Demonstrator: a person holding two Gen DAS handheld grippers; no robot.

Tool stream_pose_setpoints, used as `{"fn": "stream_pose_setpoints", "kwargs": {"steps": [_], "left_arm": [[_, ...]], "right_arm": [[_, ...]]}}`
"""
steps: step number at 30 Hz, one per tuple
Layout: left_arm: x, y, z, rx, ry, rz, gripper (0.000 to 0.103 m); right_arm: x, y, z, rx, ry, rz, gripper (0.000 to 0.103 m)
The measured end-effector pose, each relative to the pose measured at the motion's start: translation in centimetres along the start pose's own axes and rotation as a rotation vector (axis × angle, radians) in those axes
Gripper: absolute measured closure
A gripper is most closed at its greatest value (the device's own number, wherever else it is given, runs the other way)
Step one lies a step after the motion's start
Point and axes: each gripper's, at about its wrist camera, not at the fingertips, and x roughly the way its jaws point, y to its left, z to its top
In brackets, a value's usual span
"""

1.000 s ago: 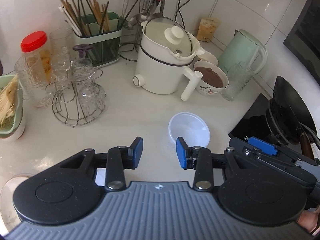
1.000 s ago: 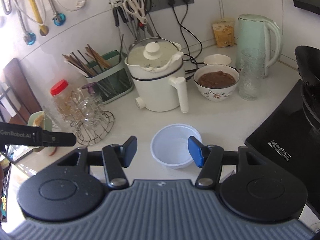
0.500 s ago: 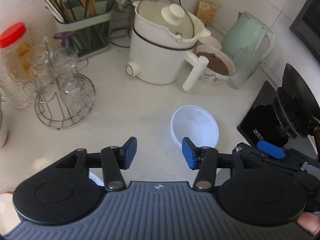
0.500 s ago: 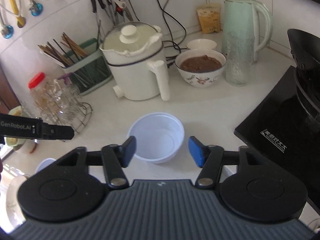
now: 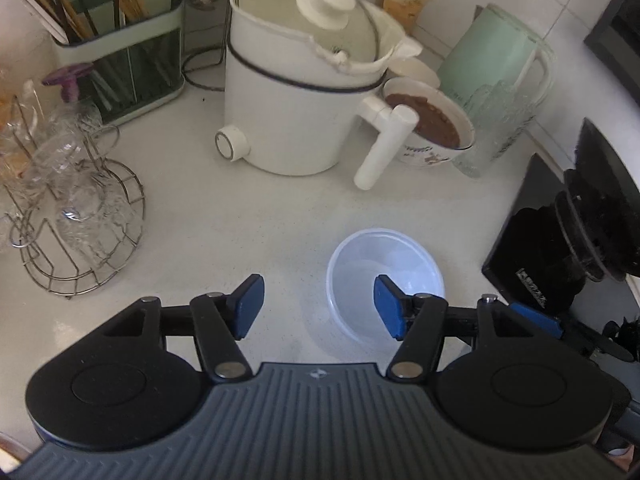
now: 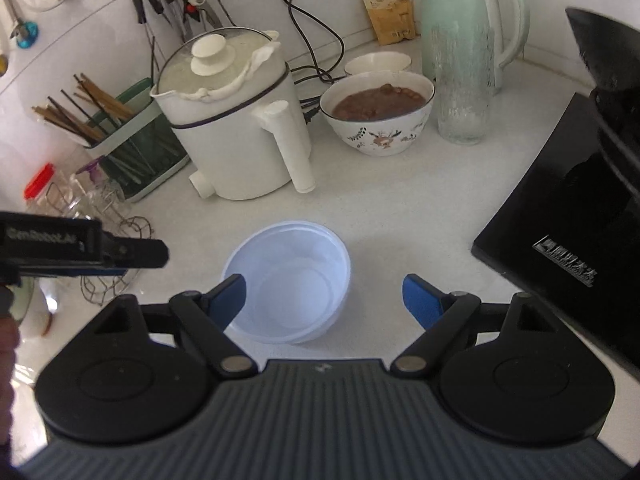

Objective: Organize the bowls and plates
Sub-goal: 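Close both grippers on the small plastic bowl rim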

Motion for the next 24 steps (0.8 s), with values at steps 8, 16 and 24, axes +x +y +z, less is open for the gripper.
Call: {"fn": "stream_pose_setpoints", "kwargs": {"steps": [8,16,24], "left_arm": [[3.2,0.1,0.6,-0.003,0.012,-0.047,0.037],[5.3,0.0,0.0,0.020,0.023,-0.077,0.038],[6.2,0.0,-0.3,0.034,0.038,-0.112,0.060]], "right_arm": [[3.0,-1.1,-0.6,0.084,0.002,0.025,0.026],[5.0,-1.9,-1.6,0.156,-0.001,0.024,0.043],[6.0,-2.0,-2.1,0.191,0.024,0.028,0.072]]}}
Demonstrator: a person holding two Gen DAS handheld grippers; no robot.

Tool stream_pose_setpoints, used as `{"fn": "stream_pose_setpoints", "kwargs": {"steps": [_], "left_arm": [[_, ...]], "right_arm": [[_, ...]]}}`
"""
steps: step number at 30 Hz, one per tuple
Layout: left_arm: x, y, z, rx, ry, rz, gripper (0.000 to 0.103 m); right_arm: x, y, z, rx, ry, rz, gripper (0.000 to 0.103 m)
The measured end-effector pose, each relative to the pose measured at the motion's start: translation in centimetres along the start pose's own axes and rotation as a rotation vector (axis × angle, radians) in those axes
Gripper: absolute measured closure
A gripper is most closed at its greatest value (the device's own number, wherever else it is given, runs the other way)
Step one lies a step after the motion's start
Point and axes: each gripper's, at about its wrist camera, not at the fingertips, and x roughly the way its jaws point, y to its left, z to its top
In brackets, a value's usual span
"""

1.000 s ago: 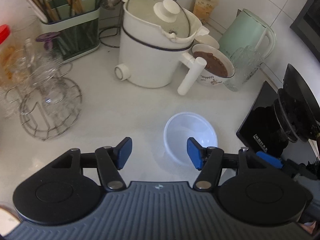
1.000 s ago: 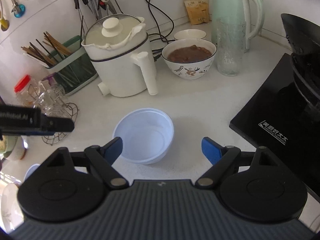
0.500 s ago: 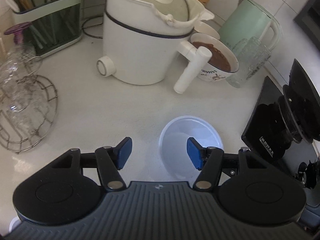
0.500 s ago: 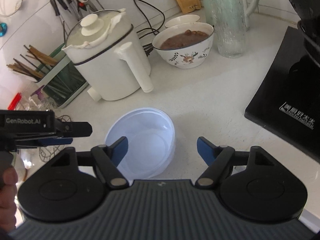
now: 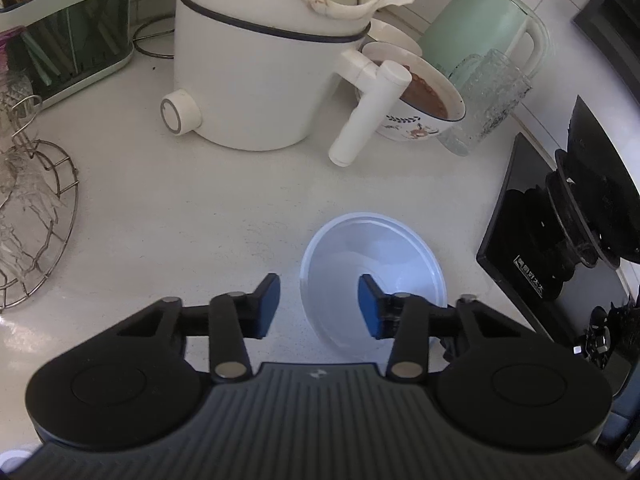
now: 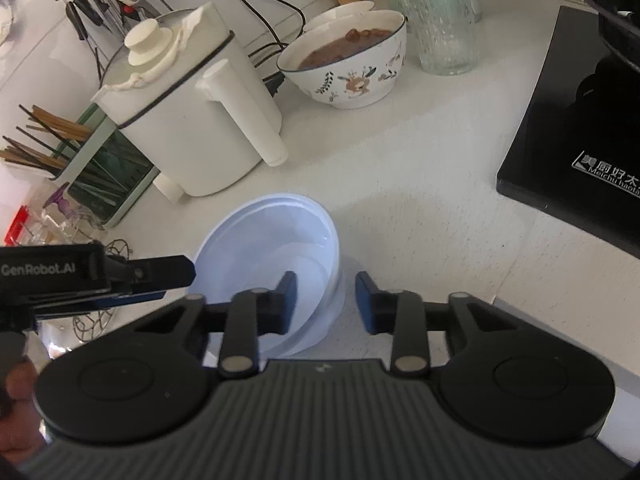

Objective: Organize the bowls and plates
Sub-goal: 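Close both grippers on the small plastic bowl rim, then lift the small plastic bowl with both grippers toward the stack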

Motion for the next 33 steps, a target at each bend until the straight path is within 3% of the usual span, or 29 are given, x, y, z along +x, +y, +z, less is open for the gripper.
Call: {"fn": "stream_pose_setpoints", "kwargs": {"steps": [4,11,15,25,33], "left_arm": [[0.5,0.2,-0.2,-0.009,0.003,-0.023,0.078],[0.5,0.7,-0.3,-0.026,-0.013,-0.041,0.088],[0.1,0.5,0.0,-0.046,0.004,-0.072,0.089],[-1.0,0.3,-0.4,-0.064,0.015,-0.016,0.088],[-1.8,1.5,-1.1,-0.073,0.015,0.079,0.068]], "right_arm": [[0.4,-0.1,-0.1,0.006,0.001,0.002,0.083],[0.5,0.0,-0.2,0.003,-0.014,0.001,0.085],[0.1,0.2,0.1,0.005,-0.009,0.028,0.091],[-0.5,0.6,-0.3,-0.015,0.020,0.036,0.095],[-1.2,0.1,-0.4,-0.001,0.029,0.021,0.095]]}}
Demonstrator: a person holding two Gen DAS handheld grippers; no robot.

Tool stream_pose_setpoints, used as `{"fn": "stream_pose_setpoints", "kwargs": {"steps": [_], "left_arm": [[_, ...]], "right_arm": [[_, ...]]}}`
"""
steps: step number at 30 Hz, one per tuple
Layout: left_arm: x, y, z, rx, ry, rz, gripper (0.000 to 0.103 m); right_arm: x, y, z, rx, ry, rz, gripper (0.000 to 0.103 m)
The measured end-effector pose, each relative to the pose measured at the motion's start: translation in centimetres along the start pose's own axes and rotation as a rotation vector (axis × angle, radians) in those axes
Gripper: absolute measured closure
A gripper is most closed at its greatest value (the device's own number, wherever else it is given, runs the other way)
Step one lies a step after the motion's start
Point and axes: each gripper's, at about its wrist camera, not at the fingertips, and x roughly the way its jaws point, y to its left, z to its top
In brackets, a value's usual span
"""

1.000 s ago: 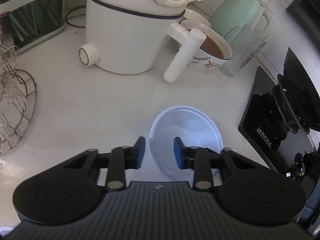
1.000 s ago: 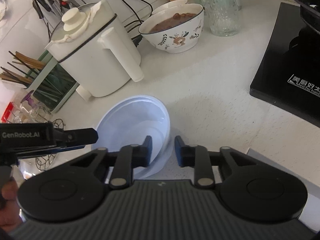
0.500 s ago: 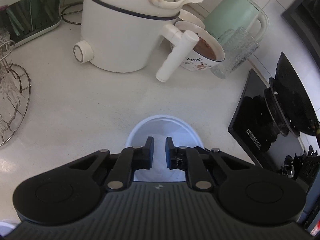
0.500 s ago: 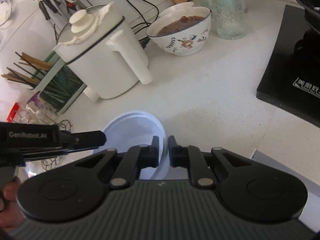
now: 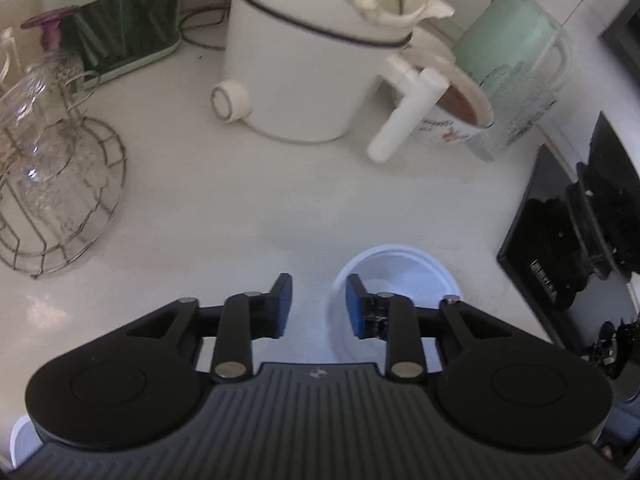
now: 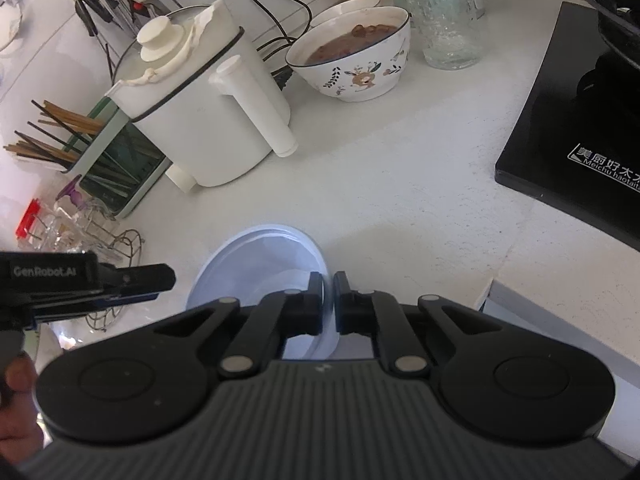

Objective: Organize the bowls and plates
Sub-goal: 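Lift the small plastic bowl with both grippers toward the stack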

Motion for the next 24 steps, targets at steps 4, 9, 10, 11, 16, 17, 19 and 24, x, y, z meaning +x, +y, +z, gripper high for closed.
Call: {"fn": "stream_pose_setpoints", "kwargs": {"steps": [4,9,10,11,16,17,19,24], "left_arm": [[0.7,0.5,-0.9,-0.019,0.034,0.009,0.068],[1.5,1.3,-1.7,-0.070,0.056,-0.045,0.069],[1.7,1.3,-1.8,-0.076,0.058,-0.058,0.070],[1.8,1.3,-1.8,-0.077,0.061,-0.071,0.070],[2.1,0.6,-1.8,-0.043,0.046,-0.065,0.083],[2.1,0.6,-1.8,-0.039,0.041,-0.056,0.089],[2.1,0.8,-1.7,-0.048,0.042,-0.056,0.095],[1.1,1.0,-1.3,-0.070,0.062,-0.069,0.097]], "right_arm": [[0.1,-0.3,0.0,-0.004,0.012,0.002,0.095],[0.1,-0.2,-0.2,-0.011,0.010,0.006,0.095],[0.0,-0.1,-0.3,-0.011,0.008,0.008,0.095],[0.0,-0.1,-0.3,-0.011,0.007,0.010,0.095],[0.1,0.1,-0.6,-0.007,0.004,0.027,0.095],[0.1,0.1,-0.6,-0.007,0.003,0.028,0.095],[0.1,0.1,-0.5,0.004,0.003,0.029,0.095],[-0.7,0.3,0.2,0.019,0.011,0.040,0.095]]}}
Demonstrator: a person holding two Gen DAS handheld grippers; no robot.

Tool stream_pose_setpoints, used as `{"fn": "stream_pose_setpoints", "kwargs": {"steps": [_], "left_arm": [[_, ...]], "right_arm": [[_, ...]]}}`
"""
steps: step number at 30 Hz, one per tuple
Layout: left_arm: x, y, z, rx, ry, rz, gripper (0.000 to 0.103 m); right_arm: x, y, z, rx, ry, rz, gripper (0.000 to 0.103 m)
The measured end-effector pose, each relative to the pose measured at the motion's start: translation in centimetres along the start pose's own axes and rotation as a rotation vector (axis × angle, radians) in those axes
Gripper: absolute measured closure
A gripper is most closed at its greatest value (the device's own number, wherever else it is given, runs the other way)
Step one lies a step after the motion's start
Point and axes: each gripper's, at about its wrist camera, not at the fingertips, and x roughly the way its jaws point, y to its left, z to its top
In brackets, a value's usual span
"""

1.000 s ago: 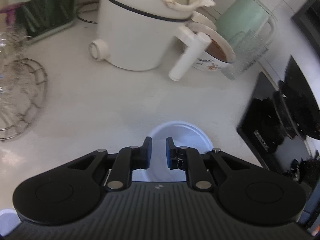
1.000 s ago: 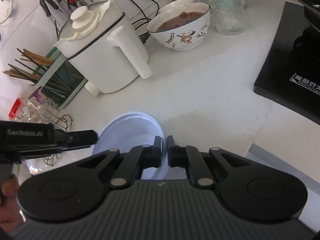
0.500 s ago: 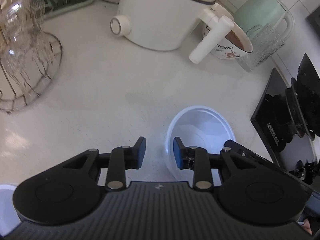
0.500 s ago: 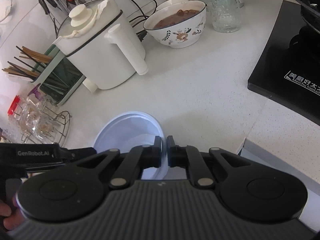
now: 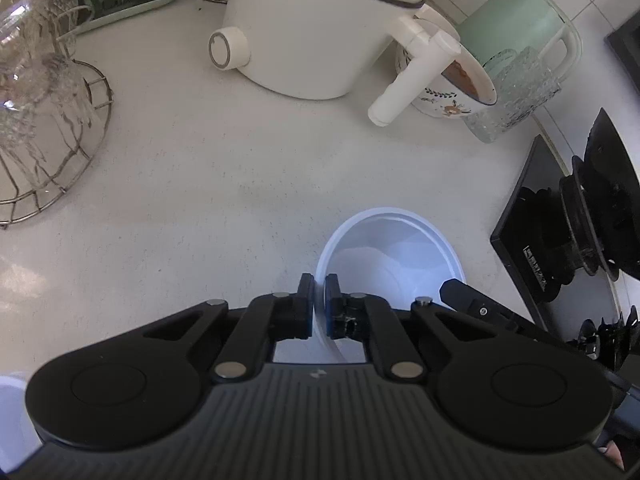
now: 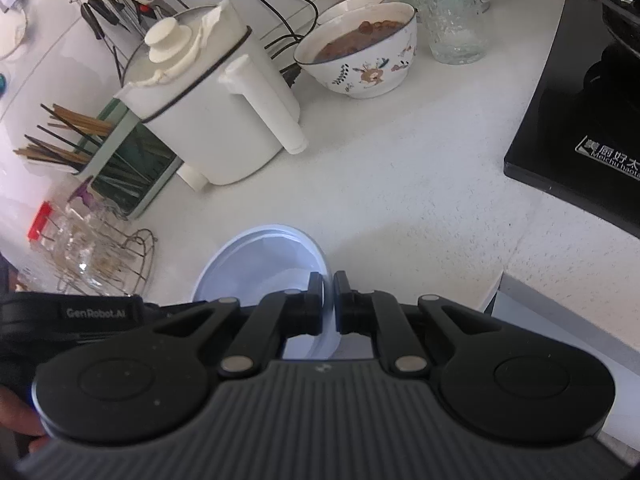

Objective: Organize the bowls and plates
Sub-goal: 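Lift the small plastic bowl with both grippers toward the stack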

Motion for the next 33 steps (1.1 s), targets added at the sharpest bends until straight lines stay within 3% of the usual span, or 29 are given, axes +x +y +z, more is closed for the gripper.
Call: {"fn": "stream_pose_setpoints", "kwargs": {"steps": [15,33], "left_arm": [[-8.9,-0.7,-0.8,-0.048,-0.052,0.027,0.097],[-15.1,3.4,-3.6,-0.129,-0.134,0.029,0.097]], "right_arm": [[-4.5,3.8,1.0,-0.038,0.040,0.059,0.095],[-6.3,8.7,-0.1,-0.114,0.039,0.127,0.095]]}}
